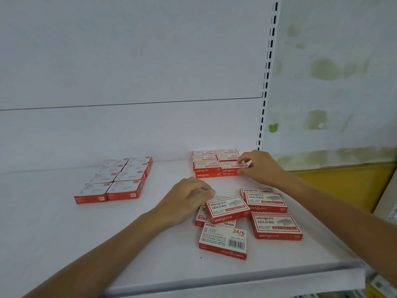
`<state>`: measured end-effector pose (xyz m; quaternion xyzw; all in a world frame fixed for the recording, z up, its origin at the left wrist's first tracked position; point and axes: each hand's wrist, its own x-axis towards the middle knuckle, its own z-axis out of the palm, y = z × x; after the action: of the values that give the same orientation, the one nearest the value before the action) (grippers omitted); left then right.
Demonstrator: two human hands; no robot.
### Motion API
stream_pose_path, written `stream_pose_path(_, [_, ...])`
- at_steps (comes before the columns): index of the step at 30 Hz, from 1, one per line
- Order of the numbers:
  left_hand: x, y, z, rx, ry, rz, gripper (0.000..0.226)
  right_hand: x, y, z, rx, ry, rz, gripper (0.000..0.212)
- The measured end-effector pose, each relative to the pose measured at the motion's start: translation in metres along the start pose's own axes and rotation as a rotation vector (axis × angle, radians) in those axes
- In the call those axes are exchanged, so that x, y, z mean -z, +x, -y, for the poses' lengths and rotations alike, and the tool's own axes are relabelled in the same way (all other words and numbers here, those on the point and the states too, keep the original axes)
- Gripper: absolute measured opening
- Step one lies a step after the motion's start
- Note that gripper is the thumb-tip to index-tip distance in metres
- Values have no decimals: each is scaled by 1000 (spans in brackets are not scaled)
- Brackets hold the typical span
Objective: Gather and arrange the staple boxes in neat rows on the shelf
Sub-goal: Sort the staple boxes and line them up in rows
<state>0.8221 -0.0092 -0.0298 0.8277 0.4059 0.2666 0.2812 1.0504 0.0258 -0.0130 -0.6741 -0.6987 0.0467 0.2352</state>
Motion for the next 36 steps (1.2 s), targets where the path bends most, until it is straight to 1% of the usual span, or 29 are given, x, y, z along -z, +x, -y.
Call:
stream_pose_path(1, [0,-1,-1,-9,-29,-4,24,-1,1,1,-16,-9,-2,33])
stream_pose_path(4, [-1,-4,-7,-9,-35,-1,42,-3,4,4,-58,-49,-10,35])
stream_pose_path(7, [-3,-8,-12,-52,46,66,59,-5,4,6,-66,-60,-13,37])
stream_pose_path(9, [-4,-11,-13,-92,100,104,67,-7,3,7,-70,-64,3,43])
stream_pose_path(11, [-5,-12,-13,-118,124,90,62,-7,1,9,-76,-83,-1,52])
stream_pose_path(13, [-5,-12,-11,-139,122,34,53,-5,0,10,-66,-102,-55,54])
stream_pose_path(16, [-4,-10,-8,-112,39,-92,41,2,0,14,-5,-73,-169,46])
stream_pose_path(18, [-2,-8,-6,-74,8,-187,44,7,-1,19,78,31,-219,38])
stream_pose_path(19, [-1,-6,-5,-57,-2,-227,46,11,-2,23,120,108,-198,34])
stream_pose_path(20, [1,-4,-4,-42,-13,-260,47,15,-5,29,155,190,-129,31])
stream_pose_path(21, [2,-2,-2,-25,-23,-289,47,19,-8,35,185,279,-14,29])
stream_pose_path(23, [5,0,2,10,-43,-333,47,22,-16,47,218,452,248,34])
stream_pose_path(24, [6,1,4,24,-58,-347,47,20,-19,50,236,497,325,39])
stream_pose_path(25, [7,2,6,37,-71,-357,46,18,-21,52,262,499,343,42])
stream_pose_path(27, [7,2,7,63,-88,-374,46,12,-23,53,316,437,264,44])
stream_pose_path(32, [4,0,7,104,-166,-469,42,3,-15,53,376,359,-29,37])
stream_pose_path(34, [3,-2,7,98,-145,-439,47,5,-11,52,353,373,-99,38])
stream_pose_path(36, [2,-3,5,82,-131,-383,52,8,-9,52,334,413,-132,39])
